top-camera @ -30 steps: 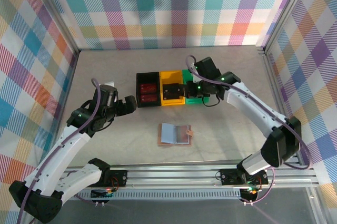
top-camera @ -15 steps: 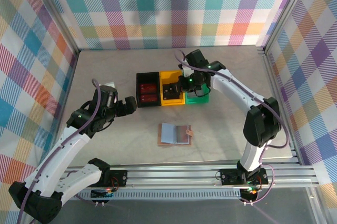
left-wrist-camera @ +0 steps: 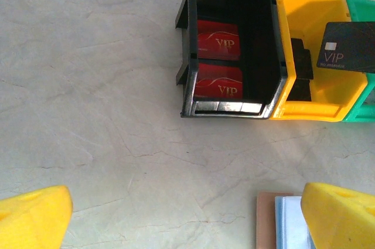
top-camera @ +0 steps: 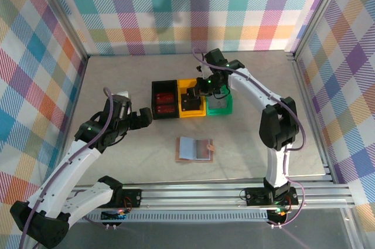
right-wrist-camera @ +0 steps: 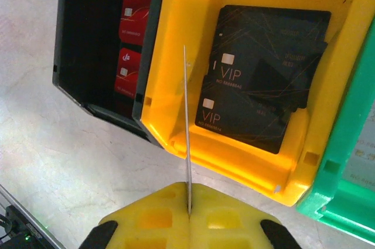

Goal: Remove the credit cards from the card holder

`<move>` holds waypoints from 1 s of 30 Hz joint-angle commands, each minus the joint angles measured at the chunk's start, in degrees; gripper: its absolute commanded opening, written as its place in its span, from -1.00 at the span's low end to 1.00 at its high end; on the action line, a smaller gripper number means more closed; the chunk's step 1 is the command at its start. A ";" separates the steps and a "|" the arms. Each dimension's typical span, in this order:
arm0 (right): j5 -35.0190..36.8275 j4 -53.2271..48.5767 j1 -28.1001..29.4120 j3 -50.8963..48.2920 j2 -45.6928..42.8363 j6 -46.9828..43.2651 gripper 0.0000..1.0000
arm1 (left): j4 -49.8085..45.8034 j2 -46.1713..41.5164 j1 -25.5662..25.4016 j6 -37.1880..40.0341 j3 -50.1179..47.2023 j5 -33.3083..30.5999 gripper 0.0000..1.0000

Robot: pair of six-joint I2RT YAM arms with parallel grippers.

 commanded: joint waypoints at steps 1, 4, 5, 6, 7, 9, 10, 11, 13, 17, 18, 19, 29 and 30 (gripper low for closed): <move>-2.26 -2.36 -0.59 3.66 2.64 -1.77 -1.00 | 2.07 0.46 0.91 0.91 -0.63 0.66 0.99; -1.85 -2.97 -0.63 5.30 4.41 -2.07 -1.00 | 1.98 0.71 0.92 1.05 -0.62 0.64 0.99; -1.84 -3.08 -0.67 5.75 5.05 -2.16 -1.00 | 2.06 0.73 0.91 1.00 -0.61 0.65 0.99; -1.92 -3.20 -0.69 6.18 5.58 -2.16 -1.00 | 2.07 0.76 0.91 1.06 -0.67 0.62 0.99; -2.06 -3.45 -0.67 6.68 6.24 -2.21 -1.00 | 2.15 0.75 0.91 1.04 -0.64 0.55 0.99; -2.24 -4.01 -0.71 7.92 7.61 -2.34 -1.00 | 2.16 1.06 0.91 1.09 -0.67 0.63 0.99; -2.34 -4.33 -0.71 8.52 8.37 -2.34 -1.00 | 2.16 1.16 0.93 1.12 -0.62 0.60 0.99; -2.56 -4.47 -0.71 9.10 9.07 -2.39 -1.00 | 2.23 1.26 0.92 1.14 -0.60 0.58 0.99; -2.89 -4.87 -0.70 10.39 10.24 -2.45 -1.00 | 2.34 1.43 0.96 1.17 -0.60 0.50 0.99; -2.18 -6.12 -0.76 12.47 12.31 -3.00 -1.00 | 2.42 2.06 0.91 1.27 -0.55 0.64 0.99; -2.02 -6.39 -0.76 12.71 12.56 -3.04 -1.00 | 2.42 2.26 0.91 1.26 -0.51 0.64 0.99; -2.16 -6.32 -0.76 12.68 12.68 -3.13 -1.00 | 2.40 2.45 0.91 1.33 -0.50 0.65 0.99; -6.61 -5.03 -0.76 11.38 14.69 -2.02 -1.00 | 2.77 3.36 1.26 1.48 -0.43 1.06 0.99; -6.75 -4.93 -0.76 11.28 14.91 -1.87 -1.00 | 2.77 3.51 1.33 1.43 -0.43 1.08 0.99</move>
